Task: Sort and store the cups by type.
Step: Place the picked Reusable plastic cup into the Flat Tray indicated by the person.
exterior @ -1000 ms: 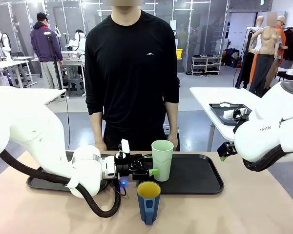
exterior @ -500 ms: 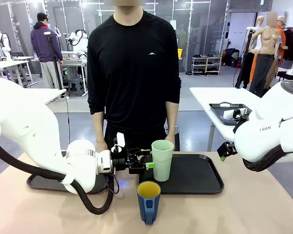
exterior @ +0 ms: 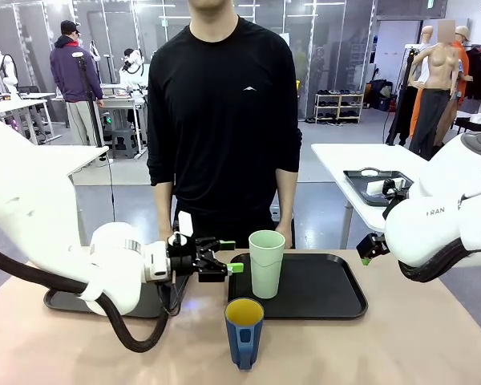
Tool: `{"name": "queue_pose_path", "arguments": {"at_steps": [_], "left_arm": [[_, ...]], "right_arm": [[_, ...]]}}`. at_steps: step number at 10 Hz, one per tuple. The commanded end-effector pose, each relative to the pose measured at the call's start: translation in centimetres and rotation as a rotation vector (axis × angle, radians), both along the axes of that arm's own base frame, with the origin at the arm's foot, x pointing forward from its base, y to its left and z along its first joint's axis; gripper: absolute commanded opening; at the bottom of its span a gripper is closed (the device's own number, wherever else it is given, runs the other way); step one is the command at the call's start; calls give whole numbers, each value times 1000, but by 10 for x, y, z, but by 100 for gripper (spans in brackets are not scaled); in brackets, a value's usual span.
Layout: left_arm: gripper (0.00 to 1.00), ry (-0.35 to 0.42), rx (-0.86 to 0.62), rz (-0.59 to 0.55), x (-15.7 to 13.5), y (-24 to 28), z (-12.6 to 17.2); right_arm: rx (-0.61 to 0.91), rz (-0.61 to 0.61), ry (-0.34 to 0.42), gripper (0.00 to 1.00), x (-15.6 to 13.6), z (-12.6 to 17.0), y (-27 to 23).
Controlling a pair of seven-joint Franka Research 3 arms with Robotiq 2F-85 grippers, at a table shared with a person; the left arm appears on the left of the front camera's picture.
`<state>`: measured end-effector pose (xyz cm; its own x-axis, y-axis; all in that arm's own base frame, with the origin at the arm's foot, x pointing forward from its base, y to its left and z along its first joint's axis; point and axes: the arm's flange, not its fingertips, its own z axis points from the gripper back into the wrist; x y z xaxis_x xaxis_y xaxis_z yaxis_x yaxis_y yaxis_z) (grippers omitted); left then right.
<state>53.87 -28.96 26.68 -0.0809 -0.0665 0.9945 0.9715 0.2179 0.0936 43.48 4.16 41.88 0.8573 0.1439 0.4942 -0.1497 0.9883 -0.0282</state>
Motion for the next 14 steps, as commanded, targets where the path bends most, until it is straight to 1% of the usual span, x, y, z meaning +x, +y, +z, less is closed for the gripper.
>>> {"name": "queue_pose_path", "arguments": {"at_steps": [1,4,5,6,8,9,10,14], "left_arm": [[100,-62,3,15,-34,24,3],[100,-56,48,68,-53,83,19],[100,-61,38,78,-59,105,20],[100,-42,41,91,-65,125,21],[100,-29,16,107,-67,148,20],[100,-26,31,114,-67,156,19],[100,14,35,119,-52,146,34],[100,14,35,119,-52,146,34]], "right_arm": [[2,-1,-2,100,0,-1,-1],[2,-1,-2,100,0,-1,-1],[2,-1,-2,100,0,-1,-1],[2,-1,-2,100,0,-1,-1],[2,-1,-2,100,0,-1,-1],[2,-1,-2,100,0,-1,-1],[2,-1,-2,100,0,-1,-1],[2,-1,-2,100,0,-1,-1]]}}
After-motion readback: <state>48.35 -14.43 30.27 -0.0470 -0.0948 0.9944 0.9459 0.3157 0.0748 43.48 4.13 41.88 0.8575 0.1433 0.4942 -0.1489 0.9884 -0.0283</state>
